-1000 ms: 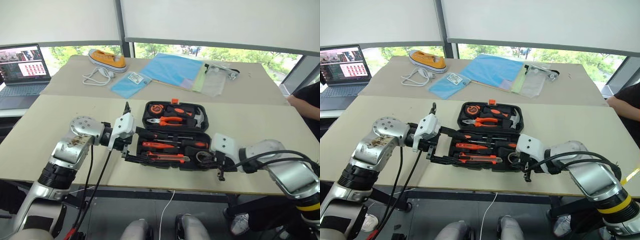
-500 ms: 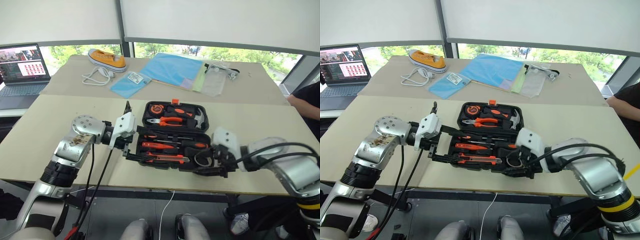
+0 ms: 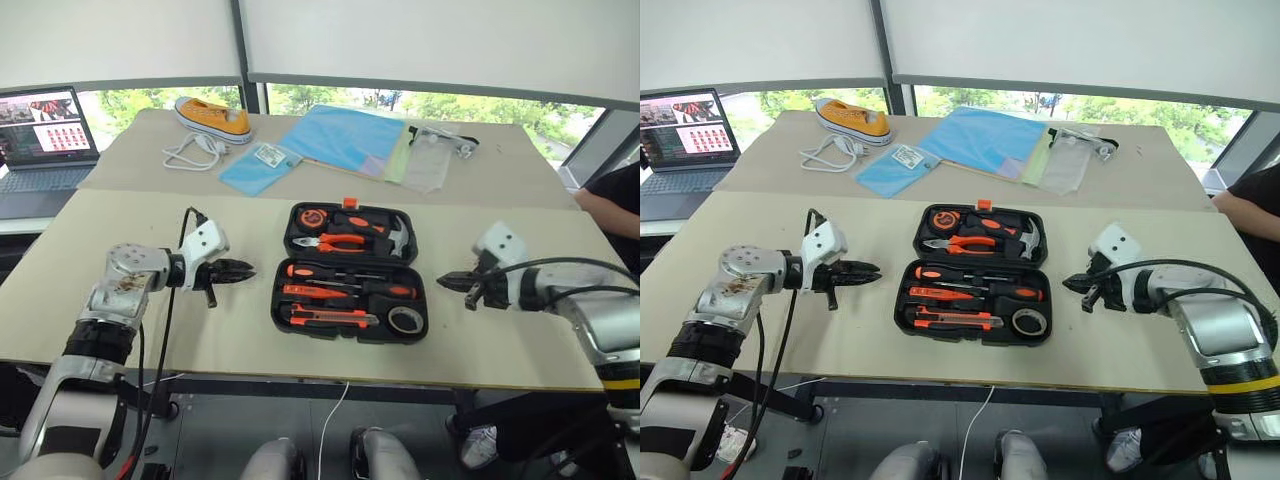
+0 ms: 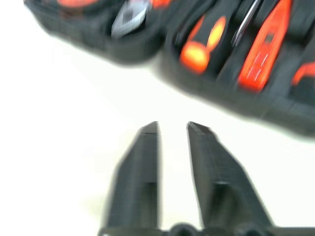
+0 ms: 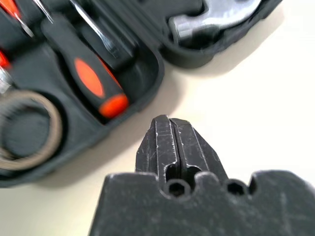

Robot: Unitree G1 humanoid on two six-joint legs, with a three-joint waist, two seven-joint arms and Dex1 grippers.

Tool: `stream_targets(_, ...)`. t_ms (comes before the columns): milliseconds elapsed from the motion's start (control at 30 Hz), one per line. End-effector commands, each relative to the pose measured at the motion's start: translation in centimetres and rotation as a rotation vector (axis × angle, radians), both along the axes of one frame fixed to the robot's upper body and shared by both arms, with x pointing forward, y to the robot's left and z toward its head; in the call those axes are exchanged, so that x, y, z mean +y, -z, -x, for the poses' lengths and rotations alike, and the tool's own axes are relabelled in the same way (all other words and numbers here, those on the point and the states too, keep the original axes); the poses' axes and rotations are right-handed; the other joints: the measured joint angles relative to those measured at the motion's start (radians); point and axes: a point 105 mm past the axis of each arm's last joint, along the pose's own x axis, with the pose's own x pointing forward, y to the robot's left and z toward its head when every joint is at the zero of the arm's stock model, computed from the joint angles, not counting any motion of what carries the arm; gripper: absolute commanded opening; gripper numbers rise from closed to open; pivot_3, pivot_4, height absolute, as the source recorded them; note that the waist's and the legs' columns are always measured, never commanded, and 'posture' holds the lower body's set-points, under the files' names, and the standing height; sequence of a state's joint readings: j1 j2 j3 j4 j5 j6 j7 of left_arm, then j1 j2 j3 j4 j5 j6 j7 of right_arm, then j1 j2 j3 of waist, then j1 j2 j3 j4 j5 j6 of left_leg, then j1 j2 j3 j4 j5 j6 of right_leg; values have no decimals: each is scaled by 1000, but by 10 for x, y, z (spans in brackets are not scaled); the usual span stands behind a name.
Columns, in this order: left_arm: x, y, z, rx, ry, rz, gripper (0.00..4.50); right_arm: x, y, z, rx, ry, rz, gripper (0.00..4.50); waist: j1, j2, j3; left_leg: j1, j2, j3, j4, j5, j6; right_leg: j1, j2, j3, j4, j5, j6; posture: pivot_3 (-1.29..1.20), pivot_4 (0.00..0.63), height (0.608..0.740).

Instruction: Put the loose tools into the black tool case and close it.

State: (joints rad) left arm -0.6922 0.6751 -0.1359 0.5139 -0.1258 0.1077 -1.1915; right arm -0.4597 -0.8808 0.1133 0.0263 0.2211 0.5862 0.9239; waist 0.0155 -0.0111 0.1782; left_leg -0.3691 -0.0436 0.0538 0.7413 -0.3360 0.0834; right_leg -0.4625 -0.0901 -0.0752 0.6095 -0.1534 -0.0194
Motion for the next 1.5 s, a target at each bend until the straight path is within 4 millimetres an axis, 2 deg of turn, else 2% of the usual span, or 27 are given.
stream_targets(33,-18,-11,-6,-58,55,-5,95,6,-6,-11,-101,-70,90,0,-1,0,0,0,0,0,0,0,0,0,0,0,0,0,0,0,150,718)
stream_targets(167,-38,-11,1,-30,135,34,95,29,-15,-13,-176,-185,16,0,-8,0,0,0,0,0,0,0,0,0,0,1,0,0,1,0,150,718)
stream_targets(300,-46,-8,23,31,247,40,95,47,-20,12,-173,-360,-27,0,-9,0,0,0,1,0,-2,0,0,0,1,0,0,0,0,0,150,718)
stream_targets(600,-46,7,54,95,322,0,95,53,-10,52,-110,-448,-42,0,-9,0,0,0,2,0,-5,0,0,0,1,-3,-1,0,1,0,150,718)
stream_targets(800,-43,12,64,107,310,-4,95,45,-4,59,-97,-391,-12,0,-4,0,0,2,2,0,-4,0,-1,1,0,-2,-3,0,0,0,150,718)
stream_targets(1000,-8,18,49,115,143,-58,95,3,1,54,-49,-222,74,0,0,0,0,3,1,0,-3,0,-1,2,-1,-2,-2,0,0,0,150,718)
stream_targets(1033,1,18,45,126,107,-61,591,-4,-2,52,-43,-182,65,580,-1,0,0,3,1,0,-2,0,-1,2,-1,-2,-1,0,0,0,150,718)
stream_targets(1067,7,17,43,133,84,-62,831,-9,-5,51,-39,-155,57,848,-2,0,0,3,1,0,-2,0,-1,2,-1,-2,-1,0,0,0,150,718)
stream_targets(1100,17,11,33,143,6,-37,1146,-14,-12,45,-39,-96,12,1106,-2,0,0,3,1,0,-2,0,-1,2,-1,-2,-1,0,0,0,150,718)
stream_targets(1133,25,3,20,159,-78,12,1574,-17,-21,36,-42,-28,-53,1565,-2,0,0,3,1,0,-2,0,-1,2,-1,-2,-1,0,0,0,150,718)
stream_targets(1200,31,-13,1,211,-190,123,2300,-17,-33,19,-35,86,-179,2212,-5,-2,1,3,2,0,-1,1,-1,3,-1,-2,0,0,0,0,150,718)
stream_targets(1267,24,-26,-15,249,-240,197,3037,-12,-39,4,-13,158,-278,2900,-5,-3,2,1,2,0,-1,3,-3,1,-1,-2,-1,1,1,0,150,718)
stream_targets(1400,4,-32,-40,328,-327,265,4374,-5,-37,-20,57,262,-362,4224,-1,-3,1,2,2,0,-1,4,-3,2,-1,-2,1,3,-3,0,150,718)
stream_targets(1500,-9,-32,-49,388,-362,299,4442,0,-34,-31,89,306,-395,4230,-3,-3,1,0,1,0,-1,5,-1,0,0,-2,3,3,-3,0,150,718)
